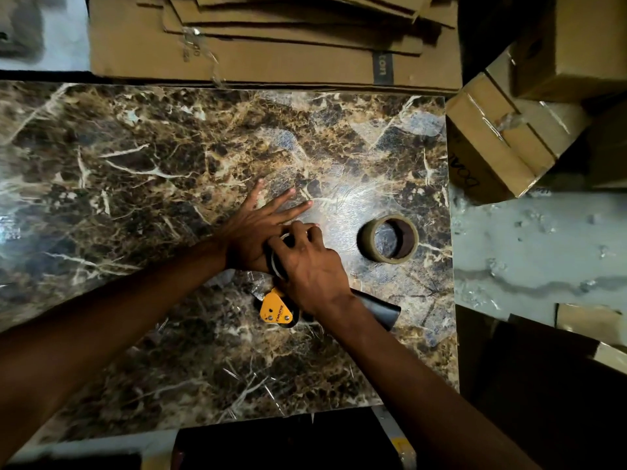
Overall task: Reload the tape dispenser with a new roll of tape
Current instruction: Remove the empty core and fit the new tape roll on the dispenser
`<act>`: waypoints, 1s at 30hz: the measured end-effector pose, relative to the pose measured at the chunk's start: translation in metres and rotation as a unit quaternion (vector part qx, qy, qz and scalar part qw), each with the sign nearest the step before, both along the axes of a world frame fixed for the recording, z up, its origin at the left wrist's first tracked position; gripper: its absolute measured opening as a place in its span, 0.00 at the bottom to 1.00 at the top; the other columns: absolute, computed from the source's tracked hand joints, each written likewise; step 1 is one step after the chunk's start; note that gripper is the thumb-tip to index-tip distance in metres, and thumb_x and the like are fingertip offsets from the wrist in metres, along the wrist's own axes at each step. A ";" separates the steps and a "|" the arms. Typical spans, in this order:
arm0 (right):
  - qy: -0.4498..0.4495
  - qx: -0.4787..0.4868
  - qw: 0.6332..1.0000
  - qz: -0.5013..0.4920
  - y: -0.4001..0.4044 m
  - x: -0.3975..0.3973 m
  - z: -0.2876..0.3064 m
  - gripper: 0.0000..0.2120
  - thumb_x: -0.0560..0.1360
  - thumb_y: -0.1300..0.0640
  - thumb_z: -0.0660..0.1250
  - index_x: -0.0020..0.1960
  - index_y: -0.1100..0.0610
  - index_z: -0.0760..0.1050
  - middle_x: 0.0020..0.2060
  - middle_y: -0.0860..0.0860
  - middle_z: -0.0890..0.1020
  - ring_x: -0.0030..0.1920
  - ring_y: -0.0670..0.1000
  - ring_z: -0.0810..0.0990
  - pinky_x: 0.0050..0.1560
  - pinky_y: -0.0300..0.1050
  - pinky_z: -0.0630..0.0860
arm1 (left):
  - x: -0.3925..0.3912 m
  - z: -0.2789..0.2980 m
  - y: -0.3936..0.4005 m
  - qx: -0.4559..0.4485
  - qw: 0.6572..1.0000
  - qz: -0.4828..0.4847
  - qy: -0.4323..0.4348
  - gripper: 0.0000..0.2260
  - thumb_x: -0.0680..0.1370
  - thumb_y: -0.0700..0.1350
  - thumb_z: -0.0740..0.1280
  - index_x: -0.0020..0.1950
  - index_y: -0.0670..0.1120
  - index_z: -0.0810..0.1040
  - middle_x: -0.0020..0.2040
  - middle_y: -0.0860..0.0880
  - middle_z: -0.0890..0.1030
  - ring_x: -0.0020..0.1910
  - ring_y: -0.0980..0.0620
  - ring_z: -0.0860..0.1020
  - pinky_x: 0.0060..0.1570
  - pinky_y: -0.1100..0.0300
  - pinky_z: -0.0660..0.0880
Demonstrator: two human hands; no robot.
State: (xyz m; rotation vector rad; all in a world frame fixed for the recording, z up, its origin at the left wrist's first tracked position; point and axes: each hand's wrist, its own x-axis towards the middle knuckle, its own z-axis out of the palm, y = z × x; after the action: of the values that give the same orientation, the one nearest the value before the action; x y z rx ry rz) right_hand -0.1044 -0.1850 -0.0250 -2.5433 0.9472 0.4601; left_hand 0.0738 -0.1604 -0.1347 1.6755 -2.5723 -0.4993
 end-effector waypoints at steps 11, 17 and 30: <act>0.029 -0.014 0.999 -0.007 0.004 0.000 0.007 0.28 0.71 0.50 0.78 0.66 0.49 0.71 0.62 0.58 0.75 0.62 0.64 0.75 0.36 0.56 0.82 | 0.001 0.002 0.002 -0.008 1.000 -0.002 0.016 0.41 0.75 0.78 0.52 0.84 0.63 0.47 0.88 0.50 0.50 0.86 0.38 0.46 0.75 0.22 0.37; -0.011 0.010 1.000 0.008 -0.002 -0.003 0.020 0.25 0.77 0.42 0.68 0.72 0.47 0.68 0.66 0.56 0.72 0.67 0.61 0.72 0.44 0.57 0.83 | 0.001 0.003 0.004 -0.042 0.999 -0.011 0.031 0.32 0.79 0.73 0.55 0.80 0.63 0.58 0.87 0.49 0.55 0.85 0.37 0.51 0.74 0.19 0.45; 0.094 0.015 0.991 -0.091 0.003 0.017 0.012 0.39 0.73 0.37 0.73 0.74 0.54 0.61 0.61 0.64 0.74 0.53 0.64 0.82 0.39 0.49 0.69 | 0.001 0.000 0.001 -0.025 1.000 0.001 -0.006 0.34 0.78 0.71 0.60 0.82 0.62 0.59 0.88 0.52 0.51 0.86 0.39 0.47 0.76 0.22 0.40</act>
State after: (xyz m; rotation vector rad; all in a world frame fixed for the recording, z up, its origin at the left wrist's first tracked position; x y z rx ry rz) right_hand -0.0876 -0.1822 -0.0134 -2.3913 1.2172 0.6612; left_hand 0.0744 -0.1592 -0.1345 1.6720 -2.5684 -0.4225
